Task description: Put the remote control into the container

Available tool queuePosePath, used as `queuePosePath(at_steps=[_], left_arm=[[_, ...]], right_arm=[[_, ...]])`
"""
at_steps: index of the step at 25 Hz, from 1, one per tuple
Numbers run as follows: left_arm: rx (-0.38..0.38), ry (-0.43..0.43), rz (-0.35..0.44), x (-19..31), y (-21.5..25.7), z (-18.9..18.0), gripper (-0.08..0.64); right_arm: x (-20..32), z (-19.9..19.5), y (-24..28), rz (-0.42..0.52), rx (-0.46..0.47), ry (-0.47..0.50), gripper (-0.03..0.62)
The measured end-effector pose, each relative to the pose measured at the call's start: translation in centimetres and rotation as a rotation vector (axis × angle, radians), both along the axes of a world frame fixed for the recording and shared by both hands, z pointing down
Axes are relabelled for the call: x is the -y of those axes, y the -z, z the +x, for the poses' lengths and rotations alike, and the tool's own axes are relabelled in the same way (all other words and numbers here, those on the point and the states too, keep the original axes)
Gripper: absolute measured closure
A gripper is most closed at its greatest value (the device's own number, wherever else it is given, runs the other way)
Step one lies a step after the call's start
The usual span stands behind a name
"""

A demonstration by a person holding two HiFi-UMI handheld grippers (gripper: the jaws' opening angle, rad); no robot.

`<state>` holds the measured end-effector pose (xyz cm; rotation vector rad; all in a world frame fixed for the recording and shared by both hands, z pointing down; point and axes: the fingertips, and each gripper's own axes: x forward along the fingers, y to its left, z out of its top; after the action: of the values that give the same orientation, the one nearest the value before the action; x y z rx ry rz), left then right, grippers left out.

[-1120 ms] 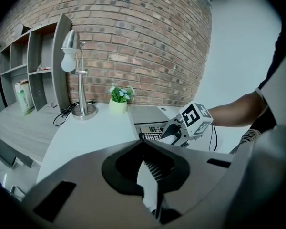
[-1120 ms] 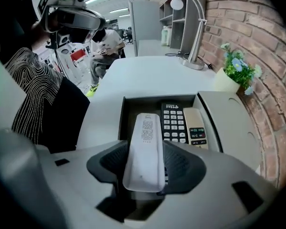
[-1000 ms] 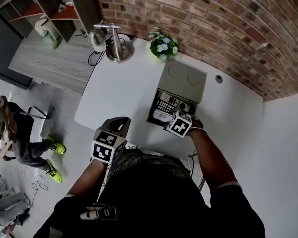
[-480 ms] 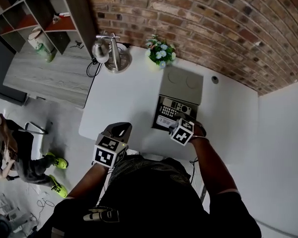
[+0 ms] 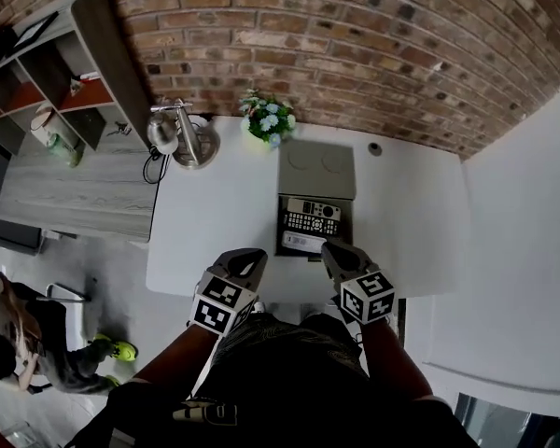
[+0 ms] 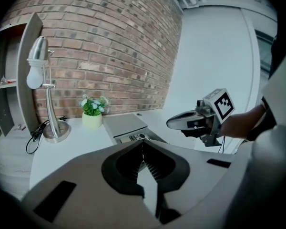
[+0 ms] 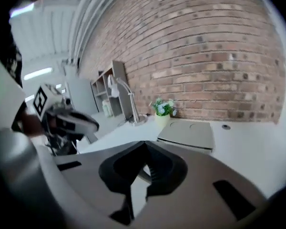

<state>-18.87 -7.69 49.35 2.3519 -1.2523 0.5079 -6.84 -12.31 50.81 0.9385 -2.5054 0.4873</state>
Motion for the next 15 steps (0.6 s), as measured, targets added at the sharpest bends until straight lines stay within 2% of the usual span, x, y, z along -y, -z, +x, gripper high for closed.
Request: queuePosePath(at_steps=[3,5,10,15], left_arm=[[-0.028,-0.028,0.041,-0.5,1.6,2.4,0.552],[-0.051,-0.037,0.053,-1.4,2.4,3.7,0.552],[-0.071,0.013,0.062,-3.2,3.6,5.8,0.552],[-0.100,0.100,0.072,-6.3,4.2,8.6,0.552]], right_arm=[[-2.3,1.9,2.9,-0.112,0.242,-0.125,0.584],[-3.8,3.1,4.2,-0.136,0.315,-0.160,0.584],[-6.4,5.5,6.5,-0.020,0.269,-0.128,0.584],[-10.2,9.2,6.3,-0.040,0.297,-0.082,0.584]])
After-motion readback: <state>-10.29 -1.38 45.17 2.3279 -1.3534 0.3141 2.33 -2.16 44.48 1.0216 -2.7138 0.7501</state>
